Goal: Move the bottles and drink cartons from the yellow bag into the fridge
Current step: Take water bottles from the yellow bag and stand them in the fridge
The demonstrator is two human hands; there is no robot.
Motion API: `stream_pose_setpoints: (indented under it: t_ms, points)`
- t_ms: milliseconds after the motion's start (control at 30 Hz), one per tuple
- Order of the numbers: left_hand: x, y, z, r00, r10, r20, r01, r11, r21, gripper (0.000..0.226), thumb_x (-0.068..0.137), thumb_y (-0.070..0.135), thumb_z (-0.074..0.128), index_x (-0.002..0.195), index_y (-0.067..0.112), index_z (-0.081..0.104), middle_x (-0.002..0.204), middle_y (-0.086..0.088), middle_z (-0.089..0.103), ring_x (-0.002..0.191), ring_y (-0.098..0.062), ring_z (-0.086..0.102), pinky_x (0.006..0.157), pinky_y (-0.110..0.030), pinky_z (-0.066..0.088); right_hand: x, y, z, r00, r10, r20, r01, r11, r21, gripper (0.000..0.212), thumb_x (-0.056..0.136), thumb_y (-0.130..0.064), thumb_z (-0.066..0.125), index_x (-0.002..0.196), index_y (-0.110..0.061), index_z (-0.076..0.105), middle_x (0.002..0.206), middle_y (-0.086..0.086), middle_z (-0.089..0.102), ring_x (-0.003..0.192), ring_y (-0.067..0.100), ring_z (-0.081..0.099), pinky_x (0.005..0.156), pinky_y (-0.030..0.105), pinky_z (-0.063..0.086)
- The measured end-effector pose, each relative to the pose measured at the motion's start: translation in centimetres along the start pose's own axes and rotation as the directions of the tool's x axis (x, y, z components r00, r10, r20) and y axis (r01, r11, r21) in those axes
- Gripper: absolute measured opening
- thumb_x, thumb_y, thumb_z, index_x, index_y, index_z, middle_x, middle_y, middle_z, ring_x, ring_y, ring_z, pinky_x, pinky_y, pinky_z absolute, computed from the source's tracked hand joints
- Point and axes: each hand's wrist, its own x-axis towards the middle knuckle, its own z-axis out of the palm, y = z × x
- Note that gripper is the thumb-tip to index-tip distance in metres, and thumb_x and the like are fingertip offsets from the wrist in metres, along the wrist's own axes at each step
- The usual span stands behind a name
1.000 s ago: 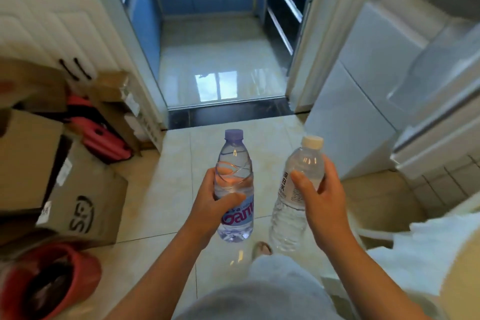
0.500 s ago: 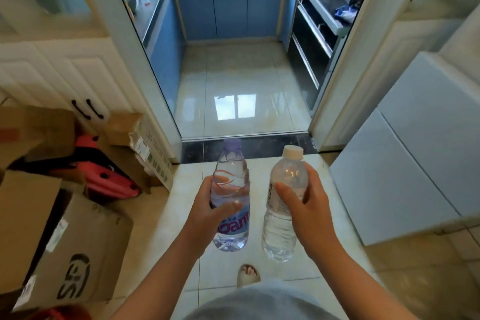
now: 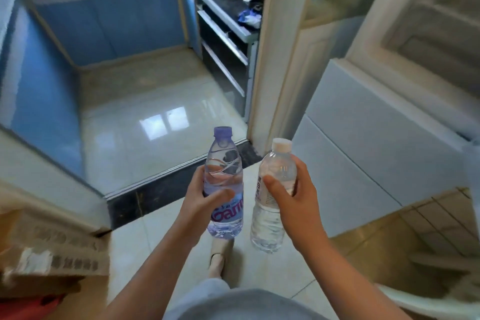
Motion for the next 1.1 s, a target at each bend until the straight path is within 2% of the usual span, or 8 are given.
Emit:
stream_pose_setpoints:
  t_ms: [167,267,367,500,600,767,933,1100]
  points:
    - [10.0,2.5,2.6,0.972,-0.039,0.234,0.029,0.999,0.046,0.071,0.05,0.036,0.078,0.115,0.018,0.057,0.105,-0.011,0.071,0.094,-0.031,0.071,0.079,-0.041,0.058,6.7,-0.2,-1.1,0.974,0.047,-0.221,-0.041,0.999,0.033,0.044,0.087,-0.03,0.073,0.126,-0.03,0.052,0.113,-0.004,0.068,0.1,0.016,0.068,0.091,0.041,0.056]
    - [15.4,4.1,5.1,0.93,-0.06,0.363,0.037,0.997,0.07,0.066,0.05,0.033,0.076,0.111,0.017,0.058,0.101,-0.013,0.071,0.09,-0.031,0.071,0.074,-0.039,0.056,10.2,-0.6,-2.2,0.94,0.05,-0.336,-0.023,0.996,0.083,0.039,0.087,-0.024,0.073,0.121,-0.031,0.056,0.102,-0.003,0.071,0.092,0.019,0.07,0.084,0.041,0.057]
    - [20.1,5.8,8.3,0.861,-0.062,0.504,0.018,0.996,0.09,0.065,0.051,0.032,0.076,0.112,0.016,0.058,0.101,-0.015,0.071,0.089,-0.033,0.071,0.072,-0.04,0.056,13.2,-1.5,-3.8,0.881,0.035,-0.472,0.013,0.995,0.098,0.041,0.086,-0.022,0.074,0.122,-0.028,0.057,0.101,-0.004,0.071,0.092,0.018,0.07,0.08,0.035,0.057]
    - [24.8,7.8,13.7,0.747,-0.056,0.663,-0.016,0.995,0.103,0.069,0.054,0.032,0.078,0.118,0.015,0.056,0.105,-0.017,0.069,0.093,-0.038,0.07,0.078,-0.05,0.057,16.1,-3.1,-6.8,0.782,0.007,-0.624,0.054,0.995,0.078,0.042,0.086,-0.018,0.072,0.123,-0.025,0.055,0.098,-0.009,0.071,0.088,0.013,0.071,0.075,0.028,0.057]
    - [27.6,9.3,18.3,0.657,-0.033,0.753,-0.085,0.989,0.118,0.07,0.054,0.032,0.077,0.117,0.014,0.054,0.101,-0.013,0.07,0.09,-0.032,0.07,0.074,-0.042,0.058,18.2,-4.4,-9.6,0.709,-0.031,-0.705,0.092,0.995,0.049,0.042,0.086,-0.017,0.071,0.124,-0.026,0.055,0.099,-0.01,0.071,0.09,0.012,0.071,0.077,0.029,0.058]
    - [31.0,12.0,26.6,0.538,0.036,0.842,-0.155,0.986,0.056,0.069,0.055,0.03,0.076,0.117,0.011,0.052,0.102,-0.009,0.07,0.09,-0.024,0.07,0.073,-0.03,0.056,22.5,-6.5,-15.1,0.62,-0.112,-0.777,0.183,0.983,0.004,0.04,0.087,-0.015,0.07,0.122,-0.028,0.055,0.098,-0.015,0.071,0.092,0.006,0.069,0.074,0.021,0.055]
    - [33.7,15.2,34.8,0.495,0.142,0.857,-0.224,0.974,-0.032,0.066,0.052,0.027,0.073,0.112,0.008,0.053,0.093,-0.003,0.07,0.083,-0.016,0.068,0.07,-0.027,0.055,27.5,-8.9,-21.2,0.546,-0.236,-0.804,0.304,0.95,-0.072,0.039,0.087,-0.008,0.071,0.119,-0.026,0.056,0.096,-0.017,0.071,0.088,0.0,0.067,0.074,0.015,0.051]
    - [36.6,18.8,42.4,0.471,0.236,0.85,-0.302,0.948,-0.096,0.064,0.054,0.027,0.073,0.113,0.01,0.053,0.095,-0.006,0.071,0.087,-0.021,0.069,0.073,-0.03,0.056,32.8,-11.6,-27.8,0.494,-0.343,-0.799,0.4,0.905,-0.142,0.042,0.081,-0.019,0.07,0.121,-0.024,0.058,0.101,-0.01,0.071,0.09,0.004,0.067,0.077,0.017,0.051]
